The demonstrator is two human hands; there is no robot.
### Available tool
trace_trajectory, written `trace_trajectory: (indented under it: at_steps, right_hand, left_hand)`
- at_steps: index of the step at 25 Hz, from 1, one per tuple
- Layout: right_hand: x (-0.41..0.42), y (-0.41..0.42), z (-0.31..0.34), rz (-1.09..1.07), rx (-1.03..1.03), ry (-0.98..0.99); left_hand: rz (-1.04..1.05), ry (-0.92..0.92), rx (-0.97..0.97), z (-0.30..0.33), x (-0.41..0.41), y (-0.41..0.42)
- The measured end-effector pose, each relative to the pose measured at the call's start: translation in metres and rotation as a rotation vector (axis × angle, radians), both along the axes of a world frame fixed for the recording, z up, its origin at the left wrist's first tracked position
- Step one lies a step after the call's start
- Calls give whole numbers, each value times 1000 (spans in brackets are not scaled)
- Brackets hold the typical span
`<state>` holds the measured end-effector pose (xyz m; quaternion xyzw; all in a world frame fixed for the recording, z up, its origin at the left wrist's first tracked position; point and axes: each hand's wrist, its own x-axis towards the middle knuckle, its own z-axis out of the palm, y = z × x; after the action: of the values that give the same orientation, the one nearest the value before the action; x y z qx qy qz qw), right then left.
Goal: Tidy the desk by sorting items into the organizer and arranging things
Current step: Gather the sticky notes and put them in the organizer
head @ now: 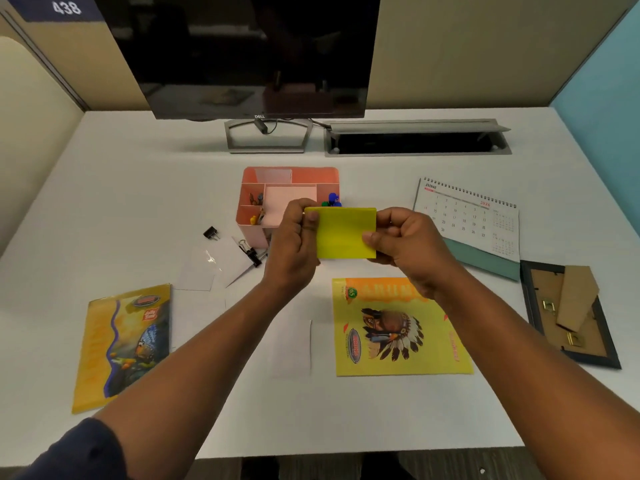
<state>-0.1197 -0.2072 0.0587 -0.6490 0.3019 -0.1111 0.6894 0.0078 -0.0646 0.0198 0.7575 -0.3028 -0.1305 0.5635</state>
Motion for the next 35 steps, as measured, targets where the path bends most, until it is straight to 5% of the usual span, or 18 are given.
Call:
trace_trajectory:
  at_steps: [3,7,12,19,27,35]
  right_hand:
    - [19,-24,20,-66,-192,-50]
    - [53,-49,31,-140,-648,-42]
    - [104,-46,24,-2,-1125,-17]
    - [148,-47,14,303,-1427,256]
    - [183,-49,-7,522,-1528,609]
    - [184,-53,-25,559,-1283,583]
  left_hand:
    - [56,-213,185,1,34,-2]
    - [-120,-525,542,-12,62,-7]
    - [-130,-515,574,-28,60,-6]
    - [-77,-423,521,-28,58,-4]
    - [-55,-416,529,-29,58,-4]
    - [-57,-394,535,-33,60,-4]
